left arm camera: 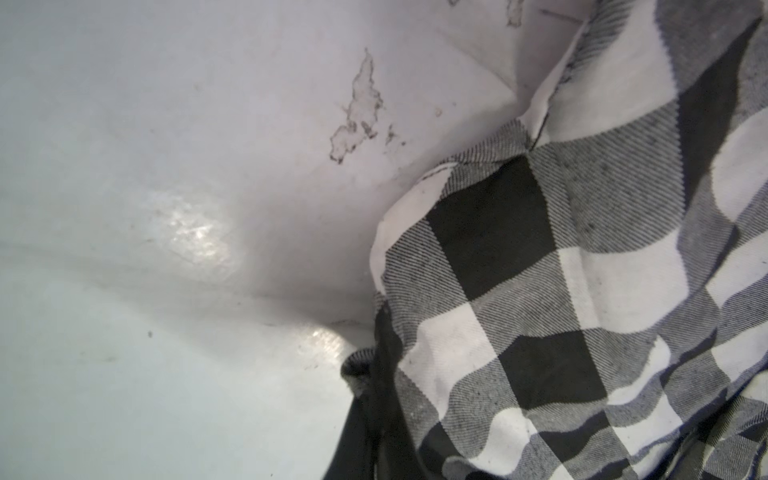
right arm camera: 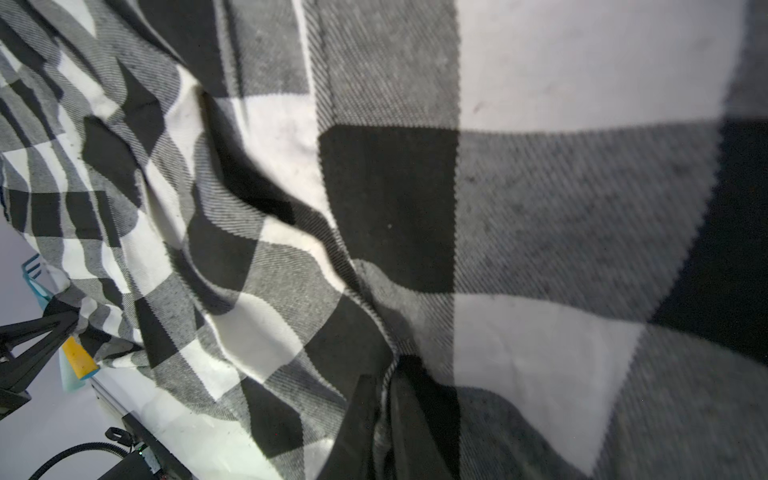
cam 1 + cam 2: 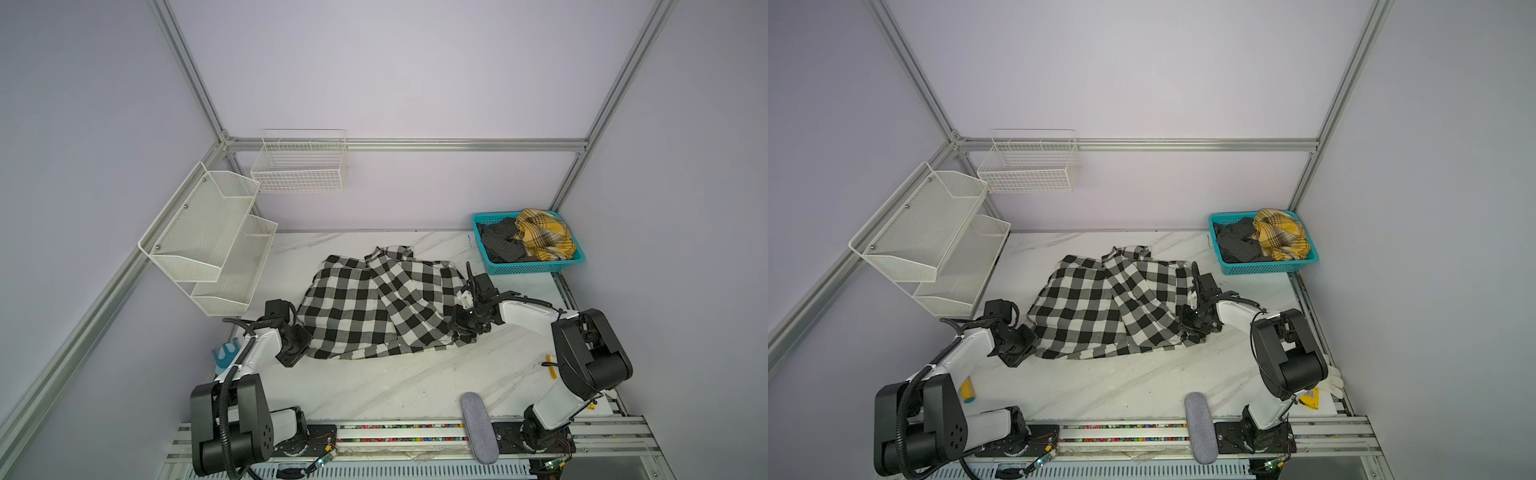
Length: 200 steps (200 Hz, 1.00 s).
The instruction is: Fold and stack the long sleeve shirts
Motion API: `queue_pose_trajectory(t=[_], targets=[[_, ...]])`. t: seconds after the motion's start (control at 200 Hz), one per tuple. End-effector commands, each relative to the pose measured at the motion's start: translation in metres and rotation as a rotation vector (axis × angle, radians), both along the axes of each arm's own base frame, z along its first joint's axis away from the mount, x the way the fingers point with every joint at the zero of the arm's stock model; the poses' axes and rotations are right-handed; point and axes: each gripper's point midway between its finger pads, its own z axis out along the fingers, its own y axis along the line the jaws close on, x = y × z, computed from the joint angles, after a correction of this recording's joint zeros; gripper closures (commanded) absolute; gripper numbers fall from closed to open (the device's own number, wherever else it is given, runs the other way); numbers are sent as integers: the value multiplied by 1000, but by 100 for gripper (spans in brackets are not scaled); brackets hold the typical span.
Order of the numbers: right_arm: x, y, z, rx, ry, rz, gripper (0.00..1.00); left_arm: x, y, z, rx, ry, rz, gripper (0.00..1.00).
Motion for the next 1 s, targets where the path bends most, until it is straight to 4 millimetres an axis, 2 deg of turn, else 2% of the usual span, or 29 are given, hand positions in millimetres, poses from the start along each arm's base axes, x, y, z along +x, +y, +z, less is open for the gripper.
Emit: queue_pose_trajectory(t=[0.0,0.11,0.14,0.195,0.28,0.545,0.74,0.86,0.995], targets=[[-4,0,24,22,-40,-10,93,25,11,33,51,-110,-7,100],[-10,-1,31,33,-54,-14,92,23,14,38,76,-114,-12,100],[-12,-1,31,37,-53,-15,87,23,15,39,79,-116,-13,100],[-16,-1,29,37,-46,-15,72,22,14,39,80,-115,-17,100],[-20,2,21,37,-27,-11,64,22,14,39,75,-118,-14,100],[-17,14,-2,20,10,30,64,26,14,39,71,-117,-15,100],[-3,12,-2,-32,-7,44,65,26,14,36,70,-109,-15,100],[6,3,2,-105,-29,38,59,25,14,35,73,-108,-18,100],[13,-2,0,-145,-41,28,58,24,15,33,75,-103,-23,100]])
